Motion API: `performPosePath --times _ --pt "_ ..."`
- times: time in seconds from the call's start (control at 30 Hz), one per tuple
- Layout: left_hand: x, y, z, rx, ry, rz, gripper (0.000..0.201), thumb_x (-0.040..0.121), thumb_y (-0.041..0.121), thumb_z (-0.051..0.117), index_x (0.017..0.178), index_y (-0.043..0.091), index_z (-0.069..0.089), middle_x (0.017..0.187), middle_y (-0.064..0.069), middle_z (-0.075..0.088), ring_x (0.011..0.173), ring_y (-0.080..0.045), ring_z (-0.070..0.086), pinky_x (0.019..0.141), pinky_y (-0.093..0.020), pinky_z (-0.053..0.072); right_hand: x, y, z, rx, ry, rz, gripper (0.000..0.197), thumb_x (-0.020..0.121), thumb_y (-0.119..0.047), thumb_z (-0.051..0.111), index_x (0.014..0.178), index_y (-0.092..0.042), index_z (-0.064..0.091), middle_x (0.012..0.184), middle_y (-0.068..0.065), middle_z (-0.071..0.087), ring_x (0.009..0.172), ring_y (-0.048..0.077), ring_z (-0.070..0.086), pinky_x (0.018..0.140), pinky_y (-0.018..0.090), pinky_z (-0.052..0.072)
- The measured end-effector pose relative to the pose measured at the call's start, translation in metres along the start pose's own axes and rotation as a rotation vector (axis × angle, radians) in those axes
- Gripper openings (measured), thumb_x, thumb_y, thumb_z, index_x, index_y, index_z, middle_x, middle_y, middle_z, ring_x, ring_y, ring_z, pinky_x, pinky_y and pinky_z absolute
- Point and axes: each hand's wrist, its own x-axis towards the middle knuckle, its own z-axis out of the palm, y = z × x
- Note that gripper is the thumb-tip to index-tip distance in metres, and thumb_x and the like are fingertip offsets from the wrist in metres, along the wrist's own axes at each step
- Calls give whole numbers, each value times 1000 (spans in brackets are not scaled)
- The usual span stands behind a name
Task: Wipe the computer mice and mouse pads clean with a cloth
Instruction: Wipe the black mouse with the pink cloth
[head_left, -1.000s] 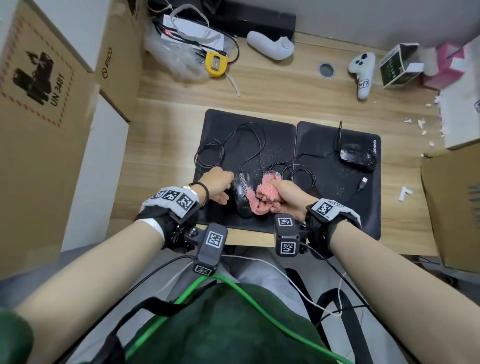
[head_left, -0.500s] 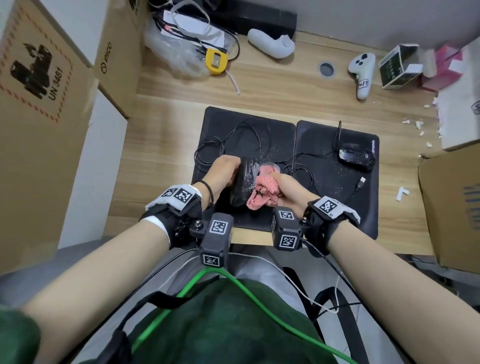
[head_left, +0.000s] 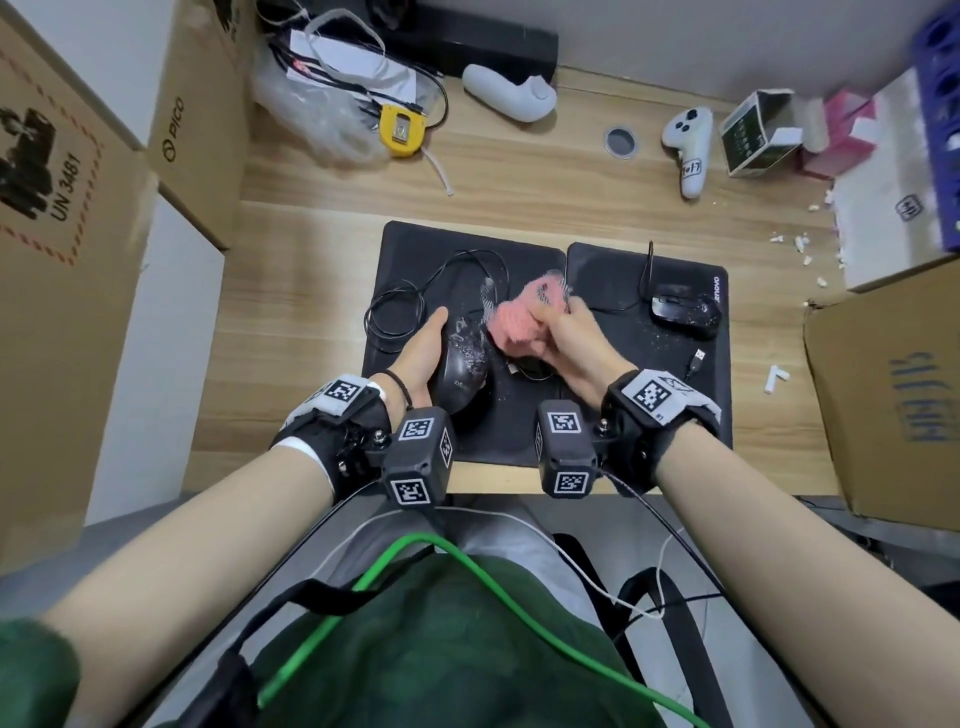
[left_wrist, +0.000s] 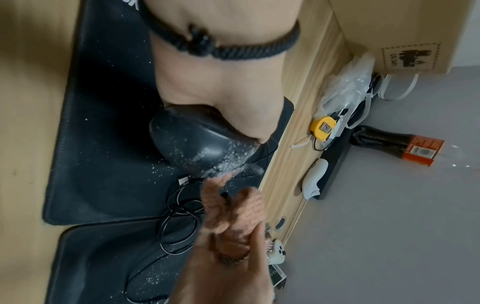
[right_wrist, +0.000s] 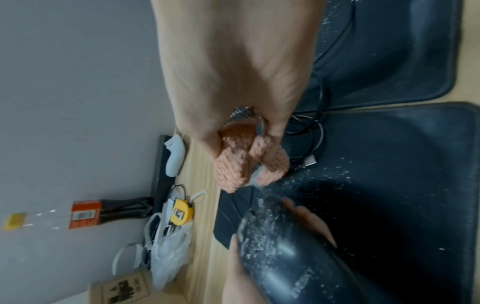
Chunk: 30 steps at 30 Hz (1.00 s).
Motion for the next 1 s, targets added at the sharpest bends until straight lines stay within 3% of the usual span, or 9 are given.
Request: performPosePath --times 0.07,0.23,0.33,0.43,0.57,0.63,0.77,0.9,1.0 --pt "2 0 3 -4 0 1 56 96 56 37 110 10 66 95 -11 70 76 -23 65 88 -35 48 -1 -10 6 -72 -22 -75 27 94 -4 54 119 -2 42 114 17 60 74 14 64 58 22 52" --pt "2 10 14 11 7 12 59 99 53 28 115 7 62 93 -16 67 67 -25 68 58 -26 54 -16 -9 23 -500 -270 -143 31 88 -4 64 118 -1 55 104 10 67 78 15 66 63 21 55" --pt "5 17 12 -19 31 -11 61 99 52 28 127 5 55 130 -20 57 110 -34 60 95 -42 49 -24 -6 22 -556 -362 -149 37 84 -6 70 118 -6 57 102 5 69 80 13 68 71 27 58" --pt "-1 17 17 -35 -49 -49 61 99 50 31 130 2 52 135 -19 53 120 -34 52 108 -43 38 -15 -10 16 -645 -263 -179 39 79 -12 73 116 -12 61 109 6 71 96 20 69 90 40 55" --pt "-8 12 29 -36 -167 -44 51 94 44 48 125 5 59 118 -16 61 102 -30 56 101 -41 42 4 -19 7 -646 -43 -208 43 70 -36 71 112 -30 62 110 -3 70 105 19 65 99 45 49" --pt "-12 14 31 -26 -182 -23 48 95 39 48 125 4 59 109 -15 61 93 -28 58 94 -38 46 3 -24 7 -677 -43 -243 41 76 -31 68 116 -27 61 113 -2 69 107 20 64 100 45 49" --pt "-13 19 32 19 -116 -16 33 94 21 42 87 1 67 74 -15 68 58 -25 64 60 -27 54 -14 -25 16 -691 -189 -241 36 85 -10 62 121 -16 61 107 4 70 84 15 63 79 31 53" --pt "-3 12 29 32 24 -34 38 91 24 41 112 2 63 105 -20 64 92 -34 62 100 -45 45 -12 -9 17 -727 -126 -235 36 84 -23 63 120 -19 61 108 0 69 88 17 62 84 35 51" --pt "42 -6 15 23 46 -101 51 86 32 47 125 2 60 123 -21 61 115 -37 57 106 -52 39 -14 -8 10 -588 -91 -153 33 87 -14 66 119 -12 60 112 6 69 96 19 66 90 35 53"
